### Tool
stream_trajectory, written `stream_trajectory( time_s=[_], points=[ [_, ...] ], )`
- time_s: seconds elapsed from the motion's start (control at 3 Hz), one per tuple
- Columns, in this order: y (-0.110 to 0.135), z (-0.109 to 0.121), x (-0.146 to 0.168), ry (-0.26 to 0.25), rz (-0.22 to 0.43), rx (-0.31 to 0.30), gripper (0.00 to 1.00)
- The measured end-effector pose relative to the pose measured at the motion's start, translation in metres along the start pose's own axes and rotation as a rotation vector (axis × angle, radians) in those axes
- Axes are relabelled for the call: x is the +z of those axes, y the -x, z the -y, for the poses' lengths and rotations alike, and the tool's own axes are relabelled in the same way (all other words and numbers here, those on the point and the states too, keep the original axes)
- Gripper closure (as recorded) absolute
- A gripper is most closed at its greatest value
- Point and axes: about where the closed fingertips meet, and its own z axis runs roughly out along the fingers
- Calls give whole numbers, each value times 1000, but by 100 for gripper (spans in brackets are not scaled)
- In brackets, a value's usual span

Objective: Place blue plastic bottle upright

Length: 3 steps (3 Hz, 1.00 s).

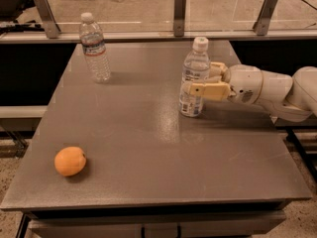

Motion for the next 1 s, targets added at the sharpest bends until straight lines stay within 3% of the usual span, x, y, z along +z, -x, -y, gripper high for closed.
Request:
stream_trajectory(
  time_s=[0.33, 0.67, 1.0],
  points=[
    [1, -1, 2, 5, 0, -1, 0],
    [7, -1, 2, 21, -17, 9, 0],
    [40, -7, 3, 58, -120, -34, 0]
  ],
)
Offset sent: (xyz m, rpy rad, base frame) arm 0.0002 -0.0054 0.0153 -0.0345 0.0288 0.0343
